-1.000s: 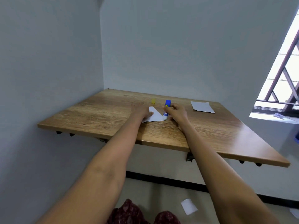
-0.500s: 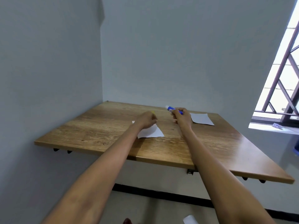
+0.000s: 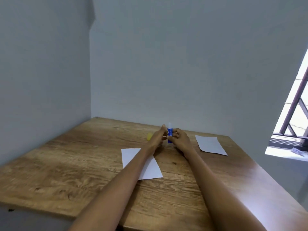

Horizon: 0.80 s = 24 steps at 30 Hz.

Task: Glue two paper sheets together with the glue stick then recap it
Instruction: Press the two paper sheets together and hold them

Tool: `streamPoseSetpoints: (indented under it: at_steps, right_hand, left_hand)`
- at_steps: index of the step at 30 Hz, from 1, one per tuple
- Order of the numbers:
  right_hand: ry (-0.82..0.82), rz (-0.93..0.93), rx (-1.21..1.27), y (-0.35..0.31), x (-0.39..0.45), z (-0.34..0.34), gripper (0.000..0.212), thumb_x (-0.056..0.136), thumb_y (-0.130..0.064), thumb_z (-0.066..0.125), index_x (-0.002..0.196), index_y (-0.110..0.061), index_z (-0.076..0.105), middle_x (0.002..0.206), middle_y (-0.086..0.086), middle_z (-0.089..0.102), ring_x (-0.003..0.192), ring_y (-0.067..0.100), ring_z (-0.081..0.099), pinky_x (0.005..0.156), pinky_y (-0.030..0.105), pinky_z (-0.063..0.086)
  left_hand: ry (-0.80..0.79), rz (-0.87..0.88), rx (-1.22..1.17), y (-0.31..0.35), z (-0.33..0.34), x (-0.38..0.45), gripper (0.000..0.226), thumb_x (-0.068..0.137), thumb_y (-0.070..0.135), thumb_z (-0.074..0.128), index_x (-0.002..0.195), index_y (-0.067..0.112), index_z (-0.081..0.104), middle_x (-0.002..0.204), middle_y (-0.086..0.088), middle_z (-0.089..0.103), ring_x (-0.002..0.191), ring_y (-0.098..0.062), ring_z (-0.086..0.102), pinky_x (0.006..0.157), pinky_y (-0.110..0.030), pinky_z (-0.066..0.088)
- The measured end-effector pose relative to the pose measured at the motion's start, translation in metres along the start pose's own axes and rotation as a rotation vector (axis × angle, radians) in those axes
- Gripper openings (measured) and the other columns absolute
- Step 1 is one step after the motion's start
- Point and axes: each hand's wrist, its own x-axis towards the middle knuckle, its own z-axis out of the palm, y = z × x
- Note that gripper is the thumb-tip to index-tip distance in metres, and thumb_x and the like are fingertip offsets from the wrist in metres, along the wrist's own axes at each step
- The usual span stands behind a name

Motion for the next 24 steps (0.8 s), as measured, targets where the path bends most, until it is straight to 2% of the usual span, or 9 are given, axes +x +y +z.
streamPoseSetpoints:
  at_steps: [3,9,11,13,15,17,19,21,24]
  right_hand:
    - [0.02,-0.008,-0.066,0.007,0.011,0.005,0.031,0.085,-0.015,0.068,0.114,-0.011,0.06,0.114,0.007,0.066,0.098,0.018,0.062,0.075,0.02,0.046]
    - [0.051,0.007,-0.102,0.013,0.023,0.011,0.033,0.083,-0.017,0.069,0.113,-0.01,0.06,0.113,0.008,0.067,0.1,0.022,0.064,0.084,0.031,0.05]
    - [0.048,0.014,-0.105,0.013,0.023,0.012,0.034,0.081,-0.018,0.071,0.112,-0.012,0.059,0.114,0.007,0.066,0.098,0.02,0.063,0.08,0.028,0.049]
    - [0.027,0.031,-0.117,0.012,0.022,0.012,0.043,0.079,-0.02,0.073,0.118,-0.014,0.056,0.117,0.004,0.063,0.094,0.015,0.059,0.071,0.022,0.043]
    - [-0.033,0.077,-0.056,0.012,0.018,0.008,0.057,0.077,-0.016,0.072,0.129,-0.017,0.048,0.126,0.002,0.057,0.1,0.013,0.056,0.068,0.019,0.041]
    - [-0.048,0.089,0.007,0.012,0.012,-0.004,0.062,0.079,-0.012,0.066,0.136,-0.021,0.042,0.131,0.001,0.05,0.108,0.014,0.052,0.076,0.022,0.044]
    - [0.105,0.075,-0.012,0.013,0.004,-0.023,0.053,0.083,-0.01,0.057,0.134,-0.02,0.046,0.132,0.002,0.051,0.113,0.016,0.051,0.09,0.029,0.045]
    - [0.342,0.081,-0.117,0.016,-0.003,-0.049,0.043,0.085,-0.008,0.049,0.127,-0.017,0.052,0.13,0.006,0.053,0.115,0.02,0.051,0.095,0.034,0.044]
    - [0.484,0.148,-0.547,0.03,-0.017,-0.09,0.037,0.087,-0.008,0.048,0.124,-0.012,0.054,0.129,0.012,0.051,0.121,0.028,0.045,0.1,0.041,0.039]
  left_hand:
    - [0.013,-0.018,-0.025,-0.004,-0.002,0.014,0.062,0.099,0.05,0.016,0.128,0.011,0.055,0.136,-0.008,0.052,0.126,-0.022,0.049,0.104,-0.033,0.032]
    - [-0.069,0.008,0.008,-0.011,-0.006,0.026,0.065,0.098,0.053,0.014,0.133,0.013,0.051,0.139,-0.009,0.05,0.126,-0.022,0.048,0.108,-0.035,0.033]
    - [-0.076,0.0,0.008,-0.012,-0.006,0.024,0.063,0.098,0.053,0.014,0.132,0.014,0.05,0.141,-0.01,0.047,0.123,-0.02,0.047,0.102,-0.03,0.034]
    - [-0.049,-0.015,0.03,-0.009,-0.004,0.022,0.062,0.098,0.053,0.015,0.137,0.014,0.042,0.144,-0.01,0.042,0.128,-0.021,0.043,0.106,-0.031,0.032]
    - [0.058,0.048,0.071,-0.006,-0.002,0.019,0.051,0.1,0.048,0.019,0.124,0.017,0.051,0.126,-0.002,0.052,0.117,-0.016,0.05,0.104,-0.033,0.035]
    - [0.263,0.198,0.14,0.0,0.003,0.015,0.031,0.102,0.035,0.028,0.097,0.02,0.054,0.095,0.005,0.05,0.087,-0.008,0.049,0.082,-0.025,0.04]
    - [0.4,0.341,0.237,0.004,0.012,0.012,0.023,0.1,0.024,0.037,0.107,0.009,0.054,0.101,0.001,0.049,0.091,-0.01,0.048,0.08,-0.022,0.038]
    - [0.362,0.447,0.277,0.009,0.029,0.01,0.02,0.097,0.016,0.042,0.11,0.006,0.054,0.104,-0.001,0.053,0.094,-0.012,0.051,0.081,-0.023,0.041]
    - [0.195,0.28,0.211,0.017,0.067,0.017,0.023,0.093,0.011,0.045,0.111,0.007,0.058,0.11,-0.008,0.062,0.099,-0.022,0.058,0.084,-0.03,0.046]
